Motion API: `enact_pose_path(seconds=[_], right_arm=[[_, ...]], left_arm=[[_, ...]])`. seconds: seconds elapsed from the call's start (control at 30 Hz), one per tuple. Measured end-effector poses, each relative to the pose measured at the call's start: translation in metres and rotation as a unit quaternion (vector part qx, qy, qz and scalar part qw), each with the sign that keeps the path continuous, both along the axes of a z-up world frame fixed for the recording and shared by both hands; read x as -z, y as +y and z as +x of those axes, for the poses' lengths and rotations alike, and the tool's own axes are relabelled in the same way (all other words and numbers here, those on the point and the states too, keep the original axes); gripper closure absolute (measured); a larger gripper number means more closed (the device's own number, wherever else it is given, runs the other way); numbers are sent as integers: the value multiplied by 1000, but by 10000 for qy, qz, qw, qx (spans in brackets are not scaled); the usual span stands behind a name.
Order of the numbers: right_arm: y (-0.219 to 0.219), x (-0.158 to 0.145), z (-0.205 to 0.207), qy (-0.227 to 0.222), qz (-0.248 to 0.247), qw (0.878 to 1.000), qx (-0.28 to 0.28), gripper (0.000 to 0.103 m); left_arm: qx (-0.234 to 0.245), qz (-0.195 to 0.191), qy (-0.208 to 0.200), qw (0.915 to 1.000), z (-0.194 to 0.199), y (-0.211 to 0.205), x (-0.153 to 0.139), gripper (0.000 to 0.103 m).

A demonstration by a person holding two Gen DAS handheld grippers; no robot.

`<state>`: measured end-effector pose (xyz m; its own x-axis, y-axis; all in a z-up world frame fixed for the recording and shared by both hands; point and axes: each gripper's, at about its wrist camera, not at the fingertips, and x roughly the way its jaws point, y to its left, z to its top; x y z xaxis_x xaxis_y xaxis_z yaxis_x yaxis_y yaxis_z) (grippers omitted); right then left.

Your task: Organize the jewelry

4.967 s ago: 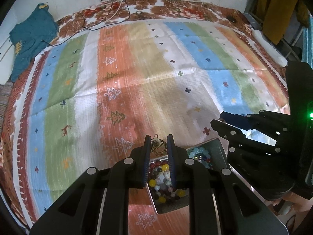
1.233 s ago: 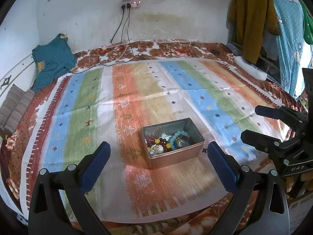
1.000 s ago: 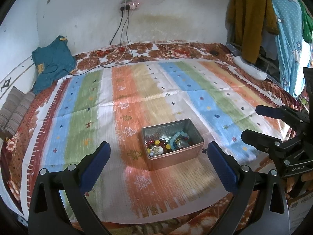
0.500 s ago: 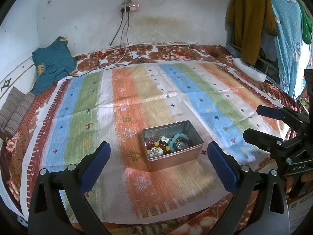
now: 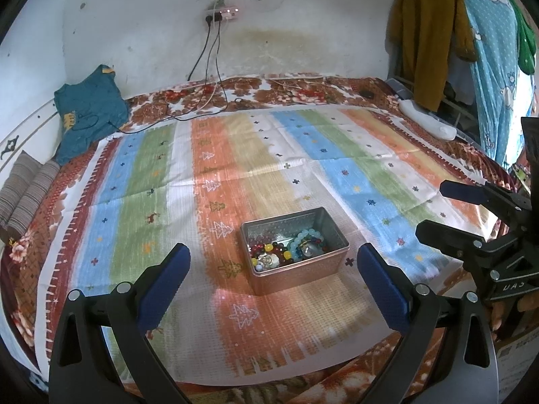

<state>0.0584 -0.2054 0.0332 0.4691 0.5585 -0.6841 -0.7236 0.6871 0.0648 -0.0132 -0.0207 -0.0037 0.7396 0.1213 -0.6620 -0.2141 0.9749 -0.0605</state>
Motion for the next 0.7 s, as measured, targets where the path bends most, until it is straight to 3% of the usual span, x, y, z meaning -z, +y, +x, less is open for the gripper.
enact_pose_path(seconds=[0.7], right_arm=[[0,-5,-6,-226,-55,9997,-58,5]], left_arm=[[45,69,-69,9999,0,-1,-7,6]])
